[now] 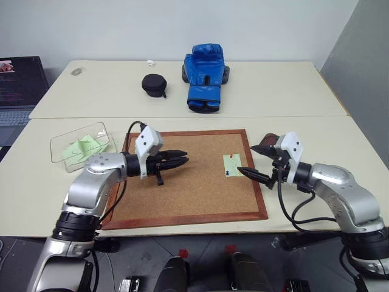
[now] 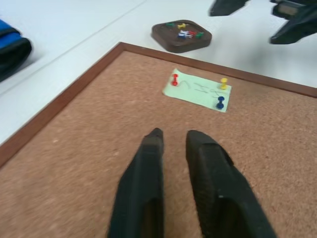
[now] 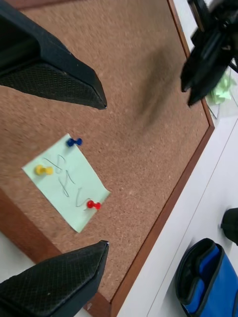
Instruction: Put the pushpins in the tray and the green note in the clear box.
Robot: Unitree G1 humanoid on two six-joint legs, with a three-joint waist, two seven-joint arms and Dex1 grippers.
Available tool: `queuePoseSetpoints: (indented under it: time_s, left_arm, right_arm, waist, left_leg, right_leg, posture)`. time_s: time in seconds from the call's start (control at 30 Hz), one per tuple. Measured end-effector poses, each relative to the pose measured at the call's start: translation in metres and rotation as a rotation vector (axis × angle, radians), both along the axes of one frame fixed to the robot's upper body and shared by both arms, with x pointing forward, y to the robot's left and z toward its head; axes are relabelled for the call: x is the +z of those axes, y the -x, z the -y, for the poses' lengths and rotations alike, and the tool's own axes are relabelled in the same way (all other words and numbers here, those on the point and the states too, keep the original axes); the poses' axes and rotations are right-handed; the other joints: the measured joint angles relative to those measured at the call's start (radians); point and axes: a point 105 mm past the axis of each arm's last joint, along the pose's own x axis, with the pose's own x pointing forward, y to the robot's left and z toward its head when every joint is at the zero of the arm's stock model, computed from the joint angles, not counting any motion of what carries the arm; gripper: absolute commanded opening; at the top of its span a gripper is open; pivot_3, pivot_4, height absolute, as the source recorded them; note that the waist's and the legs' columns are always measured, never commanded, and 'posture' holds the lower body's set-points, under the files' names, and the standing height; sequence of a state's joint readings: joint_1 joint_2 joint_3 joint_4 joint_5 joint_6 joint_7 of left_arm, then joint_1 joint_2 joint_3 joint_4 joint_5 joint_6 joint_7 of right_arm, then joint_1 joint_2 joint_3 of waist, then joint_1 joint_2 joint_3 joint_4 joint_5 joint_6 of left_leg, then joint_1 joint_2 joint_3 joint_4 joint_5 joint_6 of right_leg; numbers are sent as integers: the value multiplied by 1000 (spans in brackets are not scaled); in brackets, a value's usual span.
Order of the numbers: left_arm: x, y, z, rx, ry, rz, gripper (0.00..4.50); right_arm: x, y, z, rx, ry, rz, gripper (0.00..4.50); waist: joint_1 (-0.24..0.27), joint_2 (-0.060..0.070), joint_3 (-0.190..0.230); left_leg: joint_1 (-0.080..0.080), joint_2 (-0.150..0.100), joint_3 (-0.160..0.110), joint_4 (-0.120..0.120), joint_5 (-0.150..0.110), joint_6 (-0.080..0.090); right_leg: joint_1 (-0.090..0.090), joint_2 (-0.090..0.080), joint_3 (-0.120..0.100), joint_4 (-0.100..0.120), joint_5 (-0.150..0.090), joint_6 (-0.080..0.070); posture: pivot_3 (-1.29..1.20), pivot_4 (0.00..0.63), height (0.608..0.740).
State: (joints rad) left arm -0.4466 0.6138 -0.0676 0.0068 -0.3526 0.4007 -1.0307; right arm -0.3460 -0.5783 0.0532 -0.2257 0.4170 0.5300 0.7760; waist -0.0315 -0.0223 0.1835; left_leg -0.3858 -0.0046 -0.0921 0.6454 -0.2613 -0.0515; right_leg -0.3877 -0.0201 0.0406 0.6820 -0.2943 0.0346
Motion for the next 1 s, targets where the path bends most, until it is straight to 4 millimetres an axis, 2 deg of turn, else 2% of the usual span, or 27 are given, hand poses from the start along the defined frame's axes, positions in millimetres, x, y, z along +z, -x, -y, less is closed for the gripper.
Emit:
queuePoseSetpoints:
  time_s: [0.03, 0.17, 0.3, 0.43, 0.7, 0.73, 1.0]
  left_arm:
    - [-2, -1, 2, 1, -2, -3, 15]
    - [-12, -1, 14, -15, 3, -19, 15]
    - [-25, -3, 17, -7, -23, -36, 15]
    - [-49, -6, 13, 16, -98, -73, 15]
    - [-50, -6, 15, 4, -98, -61, 15]
    - [-50, -6, 15, 3, -98, -61, 0]
    - [-50, -6, 14, 1, -97, -61, 0]
  right_arm:
    - [-1, -3, 0, -11, -3, -1, 4500]
    - [-7, -14, -3, -50, -4, -8, 4500]
    - [-19, -23, -9, -77, -14, -47, 4500]
    - [-30, -30, -18, -82, -14, -71, 4500]
    - [-39, -46, -27, -111, -9, -94, 4500]
    - [-41, -47, -26, -119, -9, -99, 4141]
    - [-47, -50, -24, -123, -5, -106, 2604]
  waist:
    - [0, 0, 0]
    - [0, 0, 0]
    - [-2, 0, 0]
    - [-2, 0, 0]
    - [-1, 1, -1]
    - [-1, 1, -1]
    - [-1, 1, -1]
  left_leg:
    - [0, 0, 0, 0, 0, 0]
    - [0, 0, 0, 0, 0, 0]
    - [1, -1, 0, 0, 0, 0]
    - [1, -1, 1, 0, 0, 0]
    - [1, -1, 0, 0, 0, 0]
    - [1, -1, 0, 0, 0, 0]
    - [1, -1, 0, 0, 0, 0]
  right_leg:
    - [0, 0, 0, 0, 0, 0]
    - [0, 0, 0, 0, 0, 0]
    - [0, 1, 0, 1, 0, 0]
    - [0, 1, 0, 1, 0, 0]
    - [0, 0, 0, 1, 0, 0]
    - [0, 0, 0, 1, 0, 0]
    - [0, 0, 0, 1, 0, 0]
  posture:
    - [0, 150, 740]
    - [0, 150, 740]
    - [0, 150, 740]
    - [0, 150, 740]
    - [0, 150, 740]
    - [0, 150, 740]
    - [0, 150, 740]
